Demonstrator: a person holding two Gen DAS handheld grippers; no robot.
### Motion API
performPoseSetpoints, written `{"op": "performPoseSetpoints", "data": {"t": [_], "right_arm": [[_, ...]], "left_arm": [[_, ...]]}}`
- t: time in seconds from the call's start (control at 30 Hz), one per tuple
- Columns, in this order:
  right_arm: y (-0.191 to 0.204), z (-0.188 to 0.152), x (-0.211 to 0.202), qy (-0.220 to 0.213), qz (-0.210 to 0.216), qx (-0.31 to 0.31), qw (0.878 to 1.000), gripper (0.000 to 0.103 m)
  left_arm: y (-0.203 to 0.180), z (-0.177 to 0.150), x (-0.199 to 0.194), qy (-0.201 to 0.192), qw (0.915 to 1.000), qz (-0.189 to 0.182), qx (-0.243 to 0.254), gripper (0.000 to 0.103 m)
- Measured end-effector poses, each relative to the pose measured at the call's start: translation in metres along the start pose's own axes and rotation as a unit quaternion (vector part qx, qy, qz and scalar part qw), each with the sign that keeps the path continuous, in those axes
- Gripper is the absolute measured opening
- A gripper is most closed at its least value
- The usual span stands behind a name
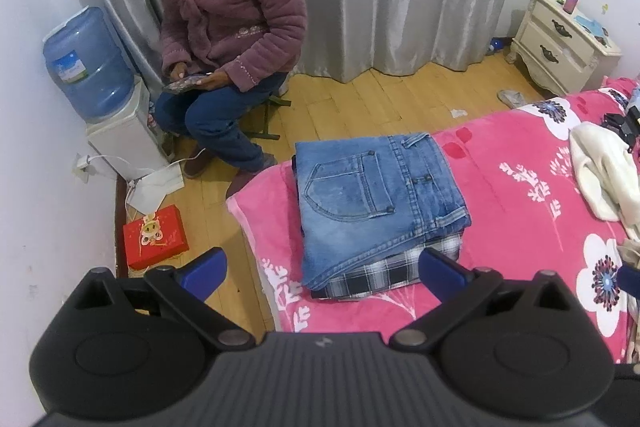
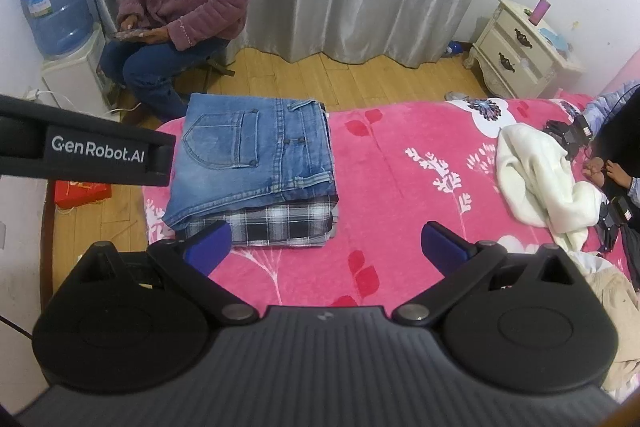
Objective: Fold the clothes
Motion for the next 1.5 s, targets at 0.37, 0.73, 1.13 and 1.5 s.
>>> {"op": "performPoseSetpoints", "data": {"t": [0.37, 0.73, 1.13, 1.5], "right_arm": [[0.003, -0.002, -0.001, 0.004, -0.001, 0.001, 1.0, 0.102], [0.001, -0.002, 0.003, 0.005, -0.002, -0.001, 1.0, 0.102], [0.002, -0.002, 0.007, 0.006, 0.003, -0.005, 1.0, 0.102], [0.004, 0.0, 0.007, 0.006, 0.004, -0.006, 1.0, 0.102]], "left_arm": [[0.001, -0.002, 0.002, 0.005, 1.0, -0.002, -0.002, 0.102], [0.001, -0.004, 0.004, 0.008, 0.9999, 0.0, -0.008, 0.102], [0.001, -0.001, 0.008, 0.008, 0.9999, 0.003, -0.011, 0.102], [0.003, 0.001, 0.011, 0.01, 0.9999, 0.003, -0.012, 0.102]]}}
Point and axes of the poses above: each gripper's, at about its wrist camera, not at the fingertips, and x roughly the way its jaws point, y to its left, z to its top, the point moved 7 cm from there along x, roughly the way its jaws point, and after that the axes turned 7 degrees about -z, right-handed, at the moved point
